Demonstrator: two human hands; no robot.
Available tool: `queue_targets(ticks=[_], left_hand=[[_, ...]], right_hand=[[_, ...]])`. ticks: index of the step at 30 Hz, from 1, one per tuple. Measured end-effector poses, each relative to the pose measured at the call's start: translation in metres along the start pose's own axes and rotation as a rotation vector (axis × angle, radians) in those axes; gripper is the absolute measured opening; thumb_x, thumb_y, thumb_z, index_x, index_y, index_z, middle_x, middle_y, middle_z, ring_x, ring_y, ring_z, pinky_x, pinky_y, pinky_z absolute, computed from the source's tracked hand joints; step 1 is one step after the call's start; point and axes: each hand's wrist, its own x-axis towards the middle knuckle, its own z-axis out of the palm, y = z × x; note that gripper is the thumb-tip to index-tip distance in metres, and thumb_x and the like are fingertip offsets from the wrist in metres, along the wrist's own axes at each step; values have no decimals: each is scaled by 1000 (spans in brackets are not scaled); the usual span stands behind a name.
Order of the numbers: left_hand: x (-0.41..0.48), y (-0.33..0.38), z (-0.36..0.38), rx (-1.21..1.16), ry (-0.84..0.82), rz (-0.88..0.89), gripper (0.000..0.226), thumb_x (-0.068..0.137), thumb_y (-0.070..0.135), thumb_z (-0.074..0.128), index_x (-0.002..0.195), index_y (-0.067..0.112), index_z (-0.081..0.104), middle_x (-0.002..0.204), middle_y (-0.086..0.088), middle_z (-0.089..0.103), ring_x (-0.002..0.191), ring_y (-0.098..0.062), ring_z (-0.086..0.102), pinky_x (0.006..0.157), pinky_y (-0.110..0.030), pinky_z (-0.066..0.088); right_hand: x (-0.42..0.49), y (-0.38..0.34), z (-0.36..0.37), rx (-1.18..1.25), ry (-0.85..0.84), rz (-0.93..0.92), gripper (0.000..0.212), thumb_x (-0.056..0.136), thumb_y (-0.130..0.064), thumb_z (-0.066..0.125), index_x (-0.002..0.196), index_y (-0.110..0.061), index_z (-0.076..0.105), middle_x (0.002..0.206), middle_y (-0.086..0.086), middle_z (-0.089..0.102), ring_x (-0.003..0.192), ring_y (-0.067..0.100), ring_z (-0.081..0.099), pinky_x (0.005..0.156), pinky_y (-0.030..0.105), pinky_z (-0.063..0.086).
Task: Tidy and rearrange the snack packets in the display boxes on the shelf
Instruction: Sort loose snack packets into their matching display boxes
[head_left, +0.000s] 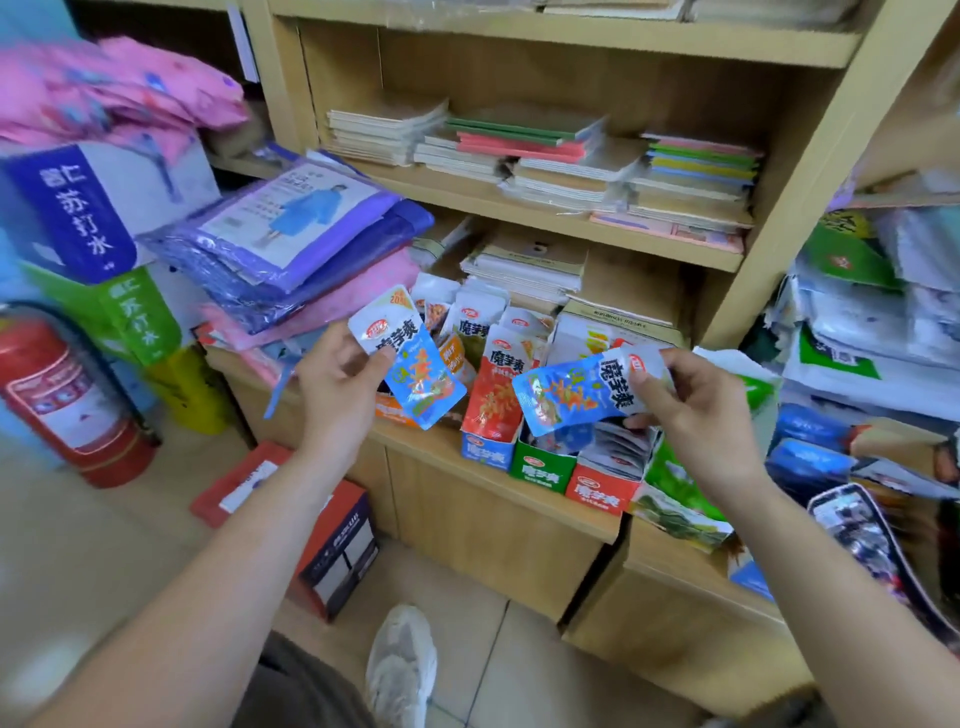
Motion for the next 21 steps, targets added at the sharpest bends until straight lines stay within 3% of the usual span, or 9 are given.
queue_targets(ticks=[2, 6, 10, 14, 18, 21], left_hand=[[6, -2, 3, -5, -35, -22, 31, 89, -3, 67, 104, 25, 68, 108, -6, 75, 98, -16, 70, 90, -38, 56], [11, -5, 13, -7, -146, -70, 30, 89, -8, 66, 104, 19, 67, 98, 5, 76, 88, -7, 70, 80, -27, 56], [9, -9, 19, -1, -291, -141, 29, 90, -6, 66, 106, 18, 69, 93, 6, 78, 86, -7, 71, 77, -24, 57], [12, -8, 19, -32, -322, -225, 24, 91, -4, 66, 104, 16, 68, 89, 5, 78, 79, -9, 71, 74, -28, 56], [20, -5, 12, -11, -341, -297, 23, 90, 0, 68, 105, 18, 69, 99, -8, 78, 89, -21, 69, 88, -47, 53], [18, 2, 14, 21, -436, -321, 26, 92, 0, 66, 111, 18, 66, 104, -15, 76, 86, -18, 70, 78, -36, 53]], right_hand=[[5, 2, 5, -4, -17, -10, 11, 94, -20, 67, 97, -11, 70, 82, 12, 73, 67, 27, 72, 63, 49, 60], [10, 2, 21, -39, -146, -26, 7, 90, -16, 71, 86, -10, 71, 66, 3, 69, 65, 24, 72, 57, 34, 55], [13, 3, 40, 16, -239, -8, 4, 88, -6, 71, 85, -9, 71, 67, -4, 69, 66, 21, 70, 63, 37, 58], [17, 4, 56, 120, -193, 46, 4, 89, -4, 70, 86, -5, 69, 59, 3, 64, 49, 15, 57, 51, 25, 49], [22, 7, 66, 211, -206, 139, 8, 90, -8, 70, 94, -2, 71, 69, 4, 70, 46, 18, 50, 46, 25, 47], [24, 8, 73, 203, -260, 139, 7, 89, -11, 71, 95, -7, 72, 76, 13, 71, 47, 19, 51, 48, 28, 48]])
